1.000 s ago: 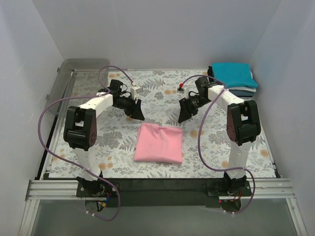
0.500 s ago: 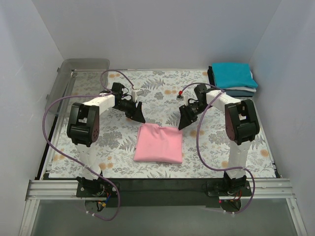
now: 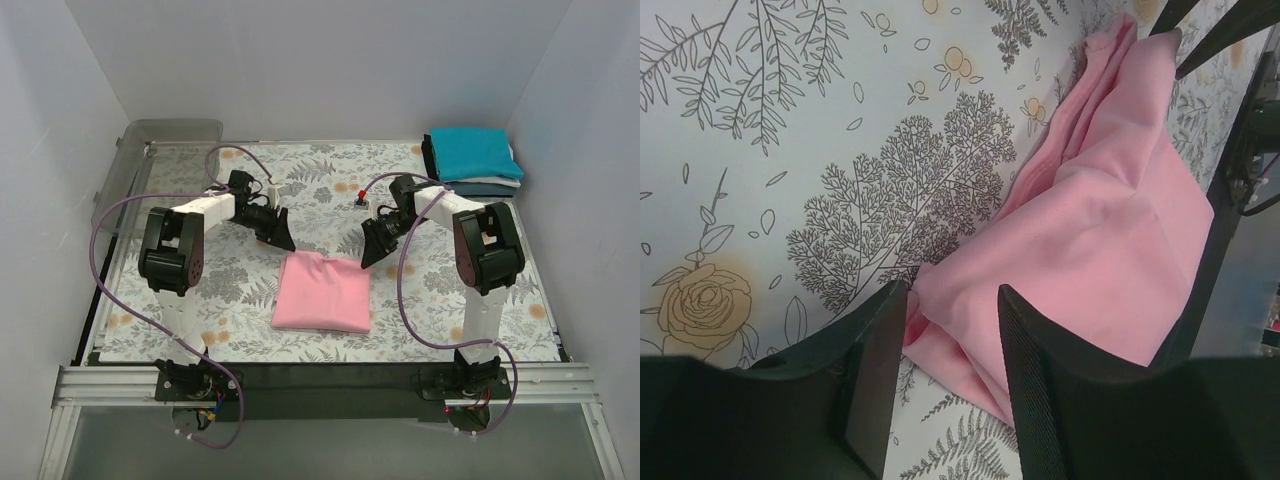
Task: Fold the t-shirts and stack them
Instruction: Fold the tshirt
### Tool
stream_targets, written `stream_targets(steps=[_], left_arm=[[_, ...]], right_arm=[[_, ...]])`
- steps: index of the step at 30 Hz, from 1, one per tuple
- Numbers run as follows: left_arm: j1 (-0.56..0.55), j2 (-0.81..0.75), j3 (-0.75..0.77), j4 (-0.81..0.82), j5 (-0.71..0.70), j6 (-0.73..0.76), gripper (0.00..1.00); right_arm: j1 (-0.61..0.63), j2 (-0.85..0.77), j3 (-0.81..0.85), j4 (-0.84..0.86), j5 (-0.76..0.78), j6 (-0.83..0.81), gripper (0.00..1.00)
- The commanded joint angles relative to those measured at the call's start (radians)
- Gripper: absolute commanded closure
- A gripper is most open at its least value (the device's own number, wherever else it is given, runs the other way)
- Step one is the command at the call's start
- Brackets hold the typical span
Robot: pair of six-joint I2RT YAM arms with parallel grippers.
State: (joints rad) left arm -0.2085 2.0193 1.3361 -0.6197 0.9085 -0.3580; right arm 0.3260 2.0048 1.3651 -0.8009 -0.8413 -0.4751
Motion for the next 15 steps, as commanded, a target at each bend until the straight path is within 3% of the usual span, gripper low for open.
stream_targets(steps=[1, 11, 14, 15], left_arm=[[0.004, -0.021, -0.012, 0.009, 0.044, -0.019, 0.60], [0.004, -0.024, -0.038, 0.048, 0.015, -0.027, 0.58], [0.004, -0.036, -0.035, 0.051, 0.027, -0.033, 0.69], [0.004, -0.042, -0.035, 0.054, 0.029, -0.036, 0.79]], right_arm=[[0.004, 0.012, 0.008, 0.008, -0.031, -0.011, 0.66], [0.004, 0.022, 0.008, 0.011, -0.033, -0.010, 0.78], [0.004, 0.023, 0.006, 0.014, -0.035, -0.007, 0.82], [0.004, 0.023, 0.005, 0.017, -0.035, -0.005, 0.85]])
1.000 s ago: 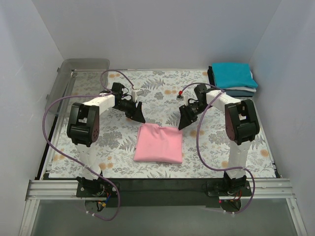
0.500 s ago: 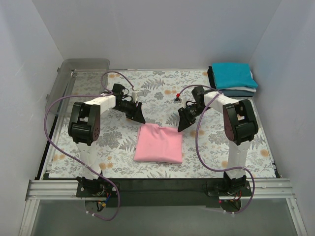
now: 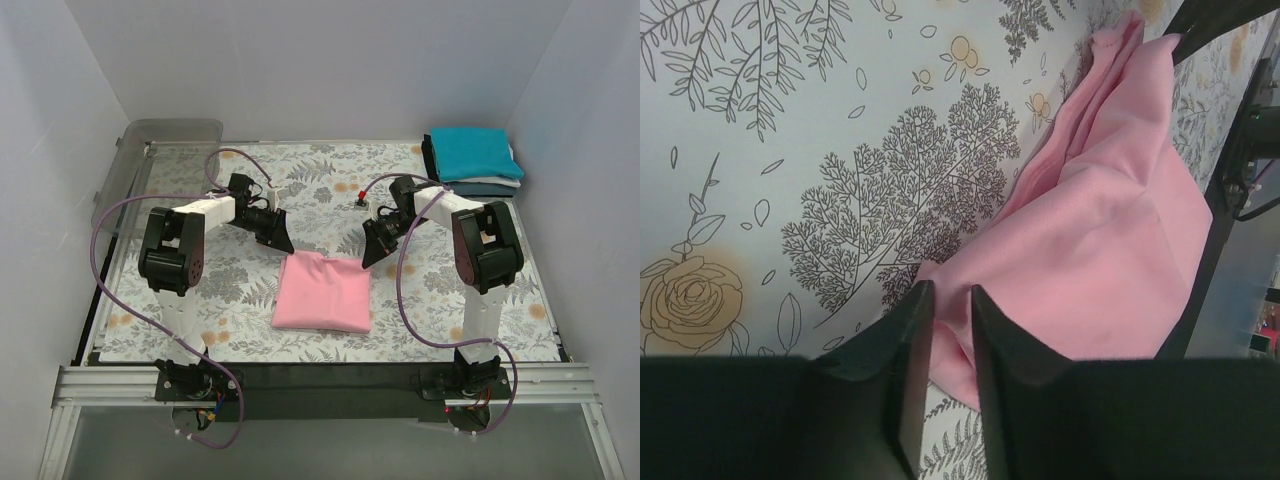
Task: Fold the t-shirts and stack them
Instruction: Fold the tshirt
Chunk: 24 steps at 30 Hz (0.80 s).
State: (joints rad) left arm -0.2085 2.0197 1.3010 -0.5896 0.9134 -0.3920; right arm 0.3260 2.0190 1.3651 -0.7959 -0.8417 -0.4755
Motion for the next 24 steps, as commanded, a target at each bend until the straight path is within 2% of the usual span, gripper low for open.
stream_targets(steps=[1, 3, 5, 6, 11, 16, 24], left_arm=[[0.004, -0.059, -0.005, 0.022, 0.028, -0.002, 0.83], [0.004, -0.091, -0.012, 0.011, 0.025, -0.001, 0.95], [0.004, -0.119, -0.026, -0.009, 0.012, 0.007, 1.00], [0.004, -0.133, -0.032, -0.016, -0.010, 0.011, 1.00], [0.011, -0.222, -0.051, -0.081, -0.080, 0.062, 1.00], [0.023, -0.262, -0.075, -0.064, -0.169, 0.070, 1.00], [0.049, -0.165, -0.085, 0.036, -0.219, 0.048, 1.00]], right_arm=[[0.005, 0.009, 0.003, 0.012, -0.034, -0.003, 0.87], [0.004, 0.007, 0.003, 0.014, -0.031, 0.000, 0.91], [0.004, 0.006, 0.002, 0.015, -0.025, 0.005, 0.96], [0.004, 0.006, 0.002, 0.017, -0.019, 0.008, 0.99], [0.005, 0.003, 0.002, 0.023, -0.005, 0.021, 0.99], [0.004, -0.005, -0.006, 0.047, 0.041, 0.046, 0.99], [0.004, 0.009, 0.034, 0.069, 0.084, 0.083, 0.99]])
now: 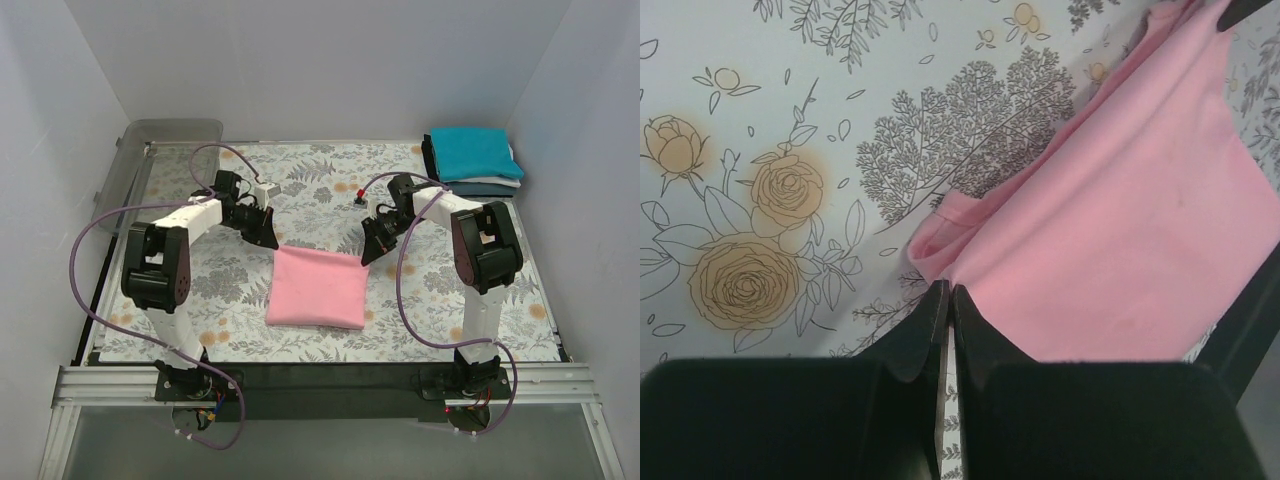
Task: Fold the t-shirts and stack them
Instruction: Fold the tshirt
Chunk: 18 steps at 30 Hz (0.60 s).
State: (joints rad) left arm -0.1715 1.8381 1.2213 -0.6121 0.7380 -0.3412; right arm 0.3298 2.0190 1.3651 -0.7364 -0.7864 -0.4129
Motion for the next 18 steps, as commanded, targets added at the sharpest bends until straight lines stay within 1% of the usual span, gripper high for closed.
stream_targets(steps=[1, 13, 18], left_arm=[[0.012, 0.026, 0.004, 0.063, -0.042, -0.005, 1.00], [0.013, 0.133, 0.046, 0.161, -0.094, -0.041, 1.00], [0.013, 0.171, 0.102, 0.178, -0.107, -0.068, 1.00]], right_arm=[[0.000, 0.015, 0.040, 0.008, 0.036, 0.022, 0.99], [0.000, 0.090, 0.160, 0.017, 0.111, 0.045, 0.99], [0.000, 0.127, 0.233, 0.048, 0.156, 0.075, 0.99]])
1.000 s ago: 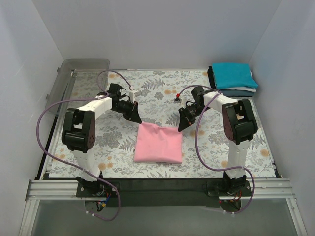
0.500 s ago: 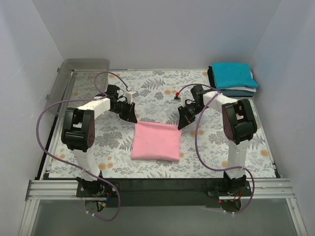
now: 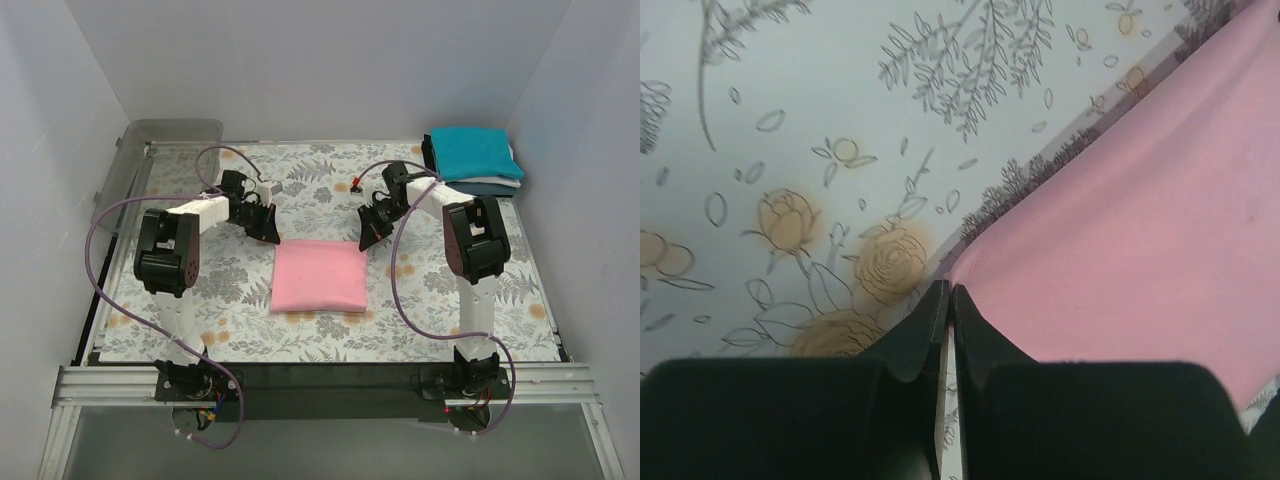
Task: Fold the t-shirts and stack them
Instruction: Fold the tshirt
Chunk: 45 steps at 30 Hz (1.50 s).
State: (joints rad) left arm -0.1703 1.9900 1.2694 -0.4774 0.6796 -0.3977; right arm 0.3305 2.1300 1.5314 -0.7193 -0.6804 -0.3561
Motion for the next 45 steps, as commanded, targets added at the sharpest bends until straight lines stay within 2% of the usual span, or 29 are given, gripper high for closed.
stream_targets(steps=[1, 4, 6, 8, 9, 10, 13, 15, 16, 17, 18, 19, 20, 21, 22, 23, 26, 32, 38, 42, 45], left_arm=[[0.012, 0.021, 0.062, 0.043, -0.054, -0.015, 1.00], [0.012, 0.020, 0.093, 0.037, -0.043, -0.036, 1.00], [0.015, 0.007, 0.116, 0.025, -0.031, -0.050, 0.81], [0.025, -0.032, 0.117, 0.014, 0.001, -0.067, 0.71], [0.029, -0.052, 0.114, 0.013, 0.018, -0.090, 0.59], [0.032, -0.074, 0.101, 0.013, 0.032, -0.099, 0.52], [0.035, -0.158, 0.049, -0.004, 0.113, -0.151, 0.40], [0.034, -0.209, 0.006, 0.003, 0.217, -0.205, 0.39], [0.032, -0.226, -0.017, 0.041, 0.253, -0.287, 0.39], [0.031, -0.255, -0.072, 0.074, 0.286, -0.329, 0.39], [0.031, -0.267, -0.102, 0.113, 0.357, -0.384, 0.39], [0.028, -0.281, -0.134, 0.225, 0.385, -0.505, 0.36], [0.022, -0.298, -0.200, 0.284, 0.402, -0.579, 0.17], [0.017, -0.298, -0.223, 0.337, 0.425, -0.630, 0.13], [0.008, -0.293, -0.240, 0.403, 0.440, -0.671, 0.13], [-0.009, -0.277, -0.246, 0.416, 0.428, -0.723, 0.12], [-0.035, -0.217, -0.240, 0.427, 0.368, -0.763, 0.11], [-0.034, -0.061, -0.186, 0.459, 0.247, -0.760, 0.10], [-0.002, 0.082, -0.058, 0.453, 0.219, -0.705, 0.10], [0.026, 0.084, 0.036, 0.413, 0.277, -0.698, 0.09], [0.028, -0.005, 0.035, 0.365, 0.298, -0.681, 0.09]], right_arm=[[-0.001, 0.019, 0.078, 0.034, 0.054, 0.022, 0.99], [-0.004, 0.022, 0.142, 0.031, 0.074, 0.028, 0.99], [-0.008, 0.018, 0.174, 0.027, 0.067, 0.037, 0.76], [-0.013, -0.010, 0.210, 0.024, 0.068, 0.045, 0.48], [-0.018, -0.028, 0.213, 0.024, 0.067, 0.048, 0.44], [-0.019, -0.048, 0.207, 0.026, 0.065, 0.049, 0.43], [-0.024, -0.142, 0.168, 0.029, 0.041, 0.072, 0.42], [-0.021, -0.215, 0.093, 0.032, -0.048, 0.092, 0.31], [-0.021, -0.232, 0.066, 0.040, -0.086, 0.127, 0.26], [-0.019, -0.249, 0.032, 0.043, -0.126, 0.147, 0.06], [-0.015, -0.249, 0.017, 0.046, -0.215, 0.166, 0.02], [-0.012, -0.246, 0.004, 0.060, -0.255, 0.193, 0.02], [-0.004, -0.243, -0.011, 0.078, -0.283, 0.248, 0.02], [0.013, -0.248, -0.055, 0.105, -0.301, 0.278, 0.02], [0.024, -0.252, -0.082, 0.179, -0.289, 0.310, 0.02], [0.034, -0.249, -0.108, 0.211, -0.269, 0.377, 0.02], [0.062, -0.175, -0.114, 0.251, -0.256, 0.408, 0.02], [0.048, -0.027, -0.042, 0.303, -0.136, 0.404, 0.02], [0.022, 0.065, 0.031, 0.328, -0.045, 0.393, 0.02], [-0.005, 0.041, 0.111, 0.314, -0.085, 0.414, 0.02], [-0.007, -0.076, 0.075, 0.300, -0.117, 0.447, 0.02]])
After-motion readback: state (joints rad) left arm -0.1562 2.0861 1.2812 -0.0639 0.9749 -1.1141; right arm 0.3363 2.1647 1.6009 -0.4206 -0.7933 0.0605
